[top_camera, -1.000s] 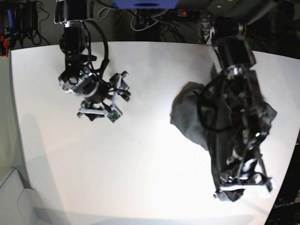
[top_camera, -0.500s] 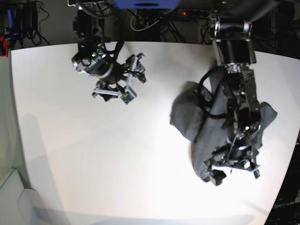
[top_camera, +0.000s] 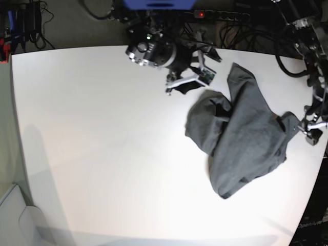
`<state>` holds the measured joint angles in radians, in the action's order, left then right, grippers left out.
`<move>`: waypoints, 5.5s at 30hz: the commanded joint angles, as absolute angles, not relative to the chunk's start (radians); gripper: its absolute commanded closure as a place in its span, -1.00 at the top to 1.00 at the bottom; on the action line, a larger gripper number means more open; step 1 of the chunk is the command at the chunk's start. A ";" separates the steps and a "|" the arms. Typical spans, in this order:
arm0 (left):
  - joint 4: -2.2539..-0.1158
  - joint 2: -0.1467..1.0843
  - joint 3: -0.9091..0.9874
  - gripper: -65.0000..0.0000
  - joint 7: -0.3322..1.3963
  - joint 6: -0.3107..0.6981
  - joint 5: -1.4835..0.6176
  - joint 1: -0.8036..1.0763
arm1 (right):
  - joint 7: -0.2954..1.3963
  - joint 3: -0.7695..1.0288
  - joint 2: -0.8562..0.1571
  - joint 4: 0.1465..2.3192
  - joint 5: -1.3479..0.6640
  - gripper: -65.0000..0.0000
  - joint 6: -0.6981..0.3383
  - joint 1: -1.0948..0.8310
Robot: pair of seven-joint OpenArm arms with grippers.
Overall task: Layout the t-shirt on the table in an organized manner, then fold the t-shirt properly
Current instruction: 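Drag the grasped fabric away with the left gripper and release it, then reach the right gripper to the t-shirt edge and grasp it, then pull the grasped edge across the table with the right gripper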
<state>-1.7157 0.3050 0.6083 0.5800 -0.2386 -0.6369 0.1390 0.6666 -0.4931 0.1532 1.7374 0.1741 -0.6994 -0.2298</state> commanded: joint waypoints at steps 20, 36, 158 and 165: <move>-1.732 0.228 1.040 -0.64 0.568 0.110 -0.628 0.487 | 0.539 -0.670 0.157 1.580 0.163 0.42 -0.698 -0.130; -1.669 0.360 1.127 -0.87 0.568 0.113 -0.638 0.492 | 0.539 -0.743 0.157 1.554 0.163 0.42 -0.664 -0.110; -1.679 0.229 1.084 -0.33 0.759 0.232 -0.530 0.317 | 0.051 -0.748 0.157 0.848 -0.139 -1.00 -0.613 0.223; -1.679 0.229 1.089 -0.33 0.757 0.232 -0.530 0.325 | 0.059 -0.742 0.157 0.909 -0.139 -1.00 -0.613 0.219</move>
